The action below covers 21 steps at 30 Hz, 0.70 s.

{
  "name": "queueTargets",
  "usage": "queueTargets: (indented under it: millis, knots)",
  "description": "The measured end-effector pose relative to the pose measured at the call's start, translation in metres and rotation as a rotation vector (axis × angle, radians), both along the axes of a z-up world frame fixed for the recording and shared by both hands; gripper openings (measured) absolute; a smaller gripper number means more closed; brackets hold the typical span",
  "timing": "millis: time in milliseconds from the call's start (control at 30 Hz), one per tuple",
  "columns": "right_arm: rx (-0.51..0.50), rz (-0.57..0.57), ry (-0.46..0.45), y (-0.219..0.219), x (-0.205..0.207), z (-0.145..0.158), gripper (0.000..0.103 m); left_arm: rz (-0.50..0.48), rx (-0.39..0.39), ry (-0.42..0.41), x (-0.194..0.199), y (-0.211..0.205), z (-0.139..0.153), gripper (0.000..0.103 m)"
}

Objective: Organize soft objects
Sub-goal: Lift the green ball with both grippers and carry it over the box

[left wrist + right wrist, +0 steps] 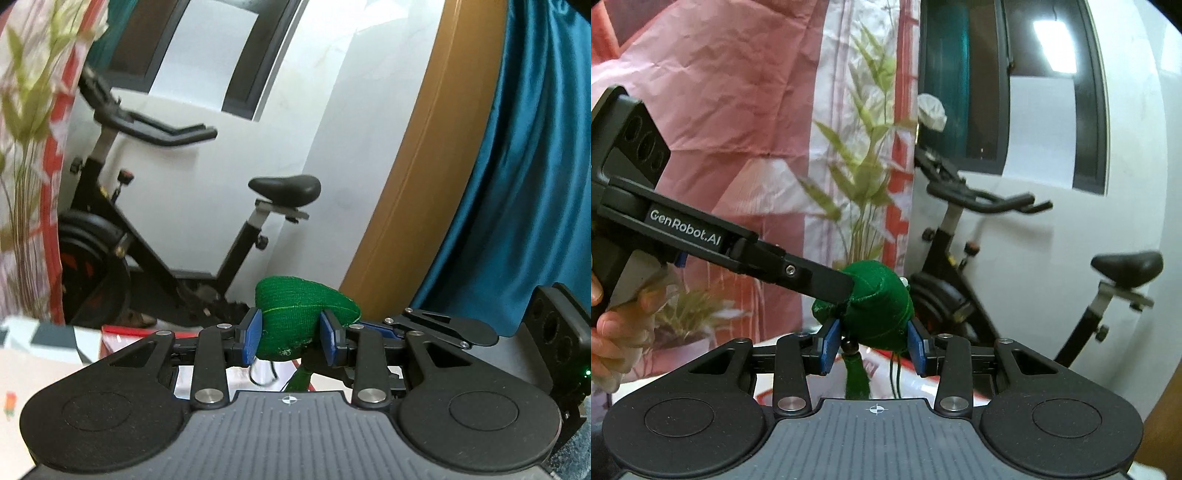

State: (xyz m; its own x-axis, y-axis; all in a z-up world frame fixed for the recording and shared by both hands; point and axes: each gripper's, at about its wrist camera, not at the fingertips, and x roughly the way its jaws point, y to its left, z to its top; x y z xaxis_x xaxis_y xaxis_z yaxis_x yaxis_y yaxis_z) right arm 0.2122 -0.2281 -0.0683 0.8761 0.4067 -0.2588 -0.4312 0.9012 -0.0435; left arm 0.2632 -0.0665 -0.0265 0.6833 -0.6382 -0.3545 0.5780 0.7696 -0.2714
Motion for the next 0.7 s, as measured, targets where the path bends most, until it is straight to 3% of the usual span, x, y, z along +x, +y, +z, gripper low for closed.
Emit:
queueTargets:
  millis: [133,300,700]
  knots:
    - [-0.009,0.0,-0.034,0.002,0.011,0.015,0.036,0.008,0.045,-0.036,0.007,-0.001,0.014,0.036]
    - [-0.008,0.014,-0.031,0.011,0.03,0.014,0.036,0.038,0.081,0.009,0.021,0.01,0.0,0.036]
    - [-0.006,0.076,0.178,0.057,0.091,-0.064,0.036,0.123,0.172,0.186,0.064,0.045,-0.071,0.036]
